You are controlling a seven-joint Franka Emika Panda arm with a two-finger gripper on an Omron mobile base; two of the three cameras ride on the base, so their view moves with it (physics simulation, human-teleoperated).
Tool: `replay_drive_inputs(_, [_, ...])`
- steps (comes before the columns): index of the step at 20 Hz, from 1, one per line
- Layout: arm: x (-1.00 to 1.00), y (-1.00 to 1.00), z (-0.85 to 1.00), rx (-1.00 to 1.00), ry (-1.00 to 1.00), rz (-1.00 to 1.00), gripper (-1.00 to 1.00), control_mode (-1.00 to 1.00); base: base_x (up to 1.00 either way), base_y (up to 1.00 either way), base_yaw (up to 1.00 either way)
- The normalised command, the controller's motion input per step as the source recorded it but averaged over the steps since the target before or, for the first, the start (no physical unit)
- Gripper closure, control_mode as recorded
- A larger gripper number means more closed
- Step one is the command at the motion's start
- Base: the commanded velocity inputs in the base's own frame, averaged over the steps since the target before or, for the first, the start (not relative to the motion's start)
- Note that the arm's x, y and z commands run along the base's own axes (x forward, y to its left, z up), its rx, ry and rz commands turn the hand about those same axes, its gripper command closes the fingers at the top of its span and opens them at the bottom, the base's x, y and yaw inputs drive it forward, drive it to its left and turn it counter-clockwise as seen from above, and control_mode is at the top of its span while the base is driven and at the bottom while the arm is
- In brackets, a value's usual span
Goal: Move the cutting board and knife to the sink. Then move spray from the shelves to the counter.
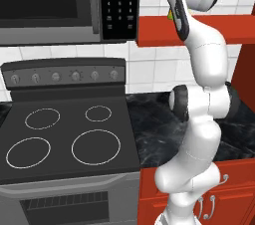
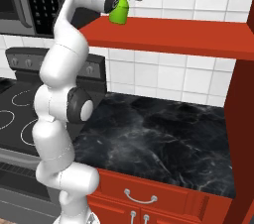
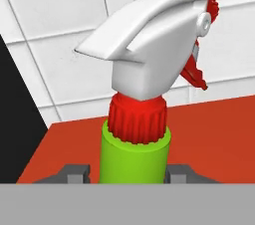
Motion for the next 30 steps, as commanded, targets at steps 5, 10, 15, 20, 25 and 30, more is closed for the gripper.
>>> replay_drive_inputs(5, [-0.76, -0.05, 0.00, 0.00, -0.18, 0.02, 1.00, -1.00, 0.00, 0.00, 0.00])
replay_drive_inputs(10, [-0.79, -0.08, 0.00, 0.00, -0.18, 0.09, 1.00, -1.00, 0.00, 0.00, 0.00])
replay_drive_inputs(15, [-0.82, -0.09, 0.00, 0.00, -0.19, 0.16, 1.00, -1.00, 0.00, 0.00, 0.00])
replay_drive_inputs(20, [-0.78, -0.08, 0.00, 0.00, -0.10, 0.17, 1.00, -1.00, 0.00, 0.00, 0.00])
replay_drive_inputs(25, [-0.73, -0.08, 0.00, 0.00, -0.05, 0.16, 1.00, -1.00, 0.00, 0.00, 0.00])
replay_drive_inputs(30, [-0.68, -0.06, 0.00, 0.00, 0.00, 0.13, 1.00, -1.00, 0.00, 0.00, 0.00])
